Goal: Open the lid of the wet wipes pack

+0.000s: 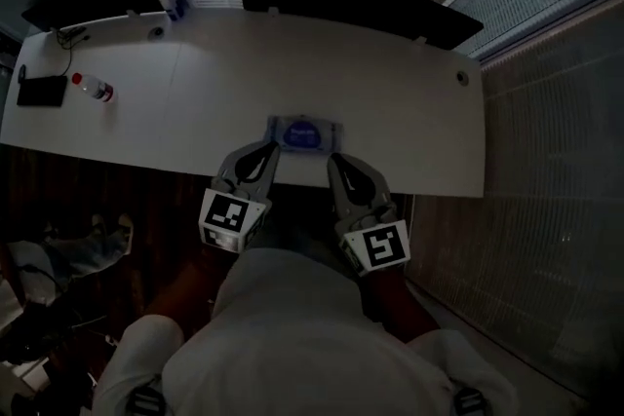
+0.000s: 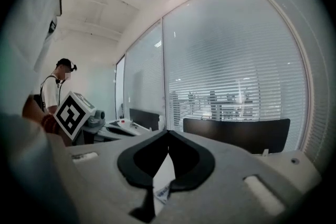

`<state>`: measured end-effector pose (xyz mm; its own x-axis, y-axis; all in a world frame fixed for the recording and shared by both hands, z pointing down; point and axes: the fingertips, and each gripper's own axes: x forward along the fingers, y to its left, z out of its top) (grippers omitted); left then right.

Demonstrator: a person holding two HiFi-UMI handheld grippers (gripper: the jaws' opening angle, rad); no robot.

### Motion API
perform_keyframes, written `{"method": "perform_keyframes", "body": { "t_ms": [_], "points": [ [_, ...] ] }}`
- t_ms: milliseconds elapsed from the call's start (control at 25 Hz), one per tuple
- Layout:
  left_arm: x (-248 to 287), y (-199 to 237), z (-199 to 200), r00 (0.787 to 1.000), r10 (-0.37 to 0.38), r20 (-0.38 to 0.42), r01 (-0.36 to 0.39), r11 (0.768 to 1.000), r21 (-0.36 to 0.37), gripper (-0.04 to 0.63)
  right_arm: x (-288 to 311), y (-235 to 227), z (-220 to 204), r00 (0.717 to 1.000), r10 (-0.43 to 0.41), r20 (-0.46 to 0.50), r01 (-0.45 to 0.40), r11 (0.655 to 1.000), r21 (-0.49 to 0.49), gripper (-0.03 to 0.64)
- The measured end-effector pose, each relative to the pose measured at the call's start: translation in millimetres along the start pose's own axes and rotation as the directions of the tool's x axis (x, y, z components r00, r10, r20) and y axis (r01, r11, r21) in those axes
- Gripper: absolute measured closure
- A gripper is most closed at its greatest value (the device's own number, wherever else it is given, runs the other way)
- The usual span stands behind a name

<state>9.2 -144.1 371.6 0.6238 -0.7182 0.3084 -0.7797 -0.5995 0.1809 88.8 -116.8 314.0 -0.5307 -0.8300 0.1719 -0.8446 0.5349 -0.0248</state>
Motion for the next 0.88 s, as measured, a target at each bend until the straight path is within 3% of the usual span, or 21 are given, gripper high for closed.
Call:
{"method": "perform_keyframes", "body": {
  "t_ms": [200, 480, 680, 880],
  "points": [
    [44.9, 29.9, -69.1, 0.984, -0.016, -0.176, 0.030, 0.997, 0.076, 0.592, 38.2, -13.3, -49.4, 0.995, 0.038, -0.097, -0.047, 0.994, -0.094, 0.614],
    [89.4, 59.3, -175.3, 0.923, 0.006, -0.385, 0.035, 0.994, 0.100, 0.592, 75.6, -19.9, -146.3, 0.957, 0.069, -0.281, -0.121, 0.978, -0.172, 0.568],
    [110.4, 72.0, -223.5, 0.887, 0.023, -0.461, 0.032, 0.993, 0.111, 0.592, 94.5, -21.1, -207.8, 0.924, 0.091, -0.372, -0.188, 0.954, -0.233, 0.568],
    [122.9, 82.6, -256.1, 0.856, 0.022, -0.516, 0.039, 0.993, 0.108, 0.594, 107.2, -14.6, -266.8, 0.896, 0.131, -0.424, -0.249, 0.940, -0.235, 0.568]
  ]
}}
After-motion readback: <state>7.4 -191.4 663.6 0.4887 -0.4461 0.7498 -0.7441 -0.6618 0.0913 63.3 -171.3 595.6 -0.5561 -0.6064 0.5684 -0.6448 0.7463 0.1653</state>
